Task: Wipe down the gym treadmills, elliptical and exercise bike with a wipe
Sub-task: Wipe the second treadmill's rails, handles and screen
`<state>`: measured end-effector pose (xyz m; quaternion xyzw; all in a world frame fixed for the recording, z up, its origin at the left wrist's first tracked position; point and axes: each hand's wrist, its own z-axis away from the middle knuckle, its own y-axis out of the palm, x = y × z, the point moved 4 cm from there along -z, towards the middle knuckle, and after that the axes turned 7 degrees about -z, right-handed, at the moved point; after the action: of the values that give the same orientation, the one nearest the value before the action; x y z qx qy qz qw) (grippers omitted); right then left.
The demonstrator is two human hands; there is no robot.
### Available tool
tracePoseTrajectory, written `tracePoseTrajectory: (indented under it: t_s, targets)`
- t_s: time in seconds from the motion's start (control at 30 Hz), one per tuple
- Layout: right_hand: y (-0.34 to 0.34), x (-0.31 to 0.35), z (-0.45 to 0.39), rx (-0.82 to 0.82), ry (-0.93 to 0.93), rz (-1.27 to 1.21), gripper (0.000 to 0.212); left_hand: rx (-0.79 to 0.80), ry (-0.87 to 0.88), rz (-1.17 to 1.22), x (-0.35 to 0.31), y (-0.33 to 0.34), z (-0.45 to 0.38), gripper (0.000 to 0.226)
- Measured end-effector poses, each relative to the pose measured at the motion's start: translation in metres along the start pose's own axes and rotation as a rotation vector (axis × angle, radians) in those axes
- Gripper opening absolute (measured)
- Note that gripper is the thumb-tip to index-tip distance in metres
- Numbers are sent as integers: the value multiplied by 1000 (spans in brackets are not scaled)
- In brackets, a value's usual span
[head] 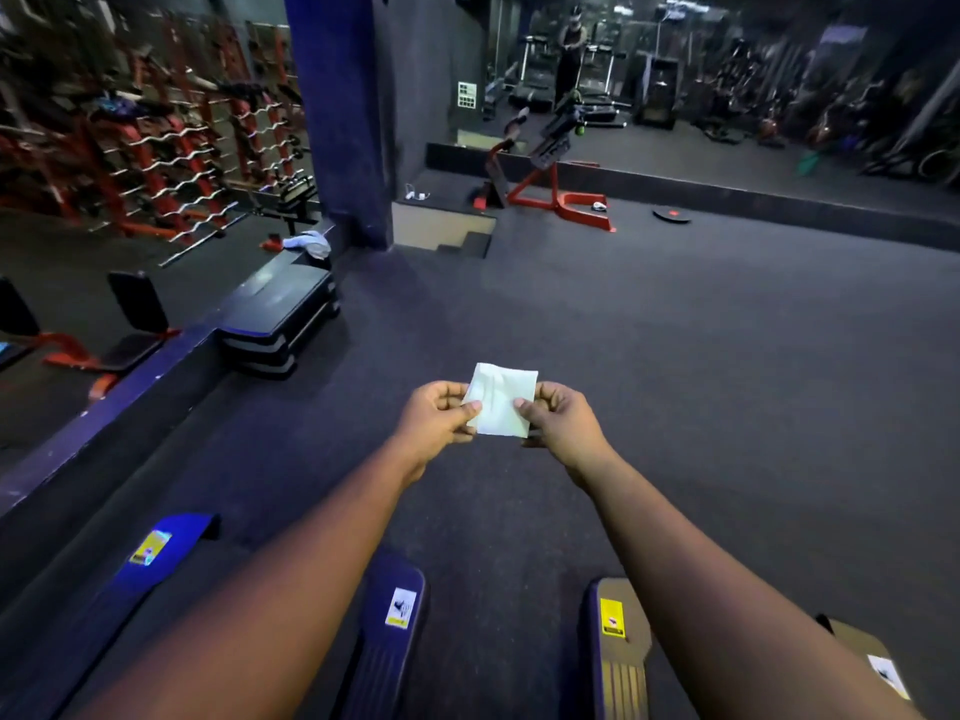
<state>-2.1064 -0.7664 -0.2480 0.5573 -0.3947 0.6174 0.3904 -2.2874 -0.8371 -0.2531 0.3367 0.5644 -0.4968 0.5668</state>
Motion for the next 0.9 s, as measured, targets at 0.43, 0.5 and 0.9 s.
tracePoseTrajectory:
  t_s: [0.43, 0.5, 0.9]
  targets:
    - [-10, 9, -264, 192, -42, -61, 26, -70, 11, 7, -28, 2, -246, 15]
    - [-6, 9, -308, 240, -30, -58, 33, -136, -7, 1, -30, -8, -280, 16]
    - [107, 39, -499, 620, -2, -21, 20, -577, -86, 14, -24, -118, -396, 18]
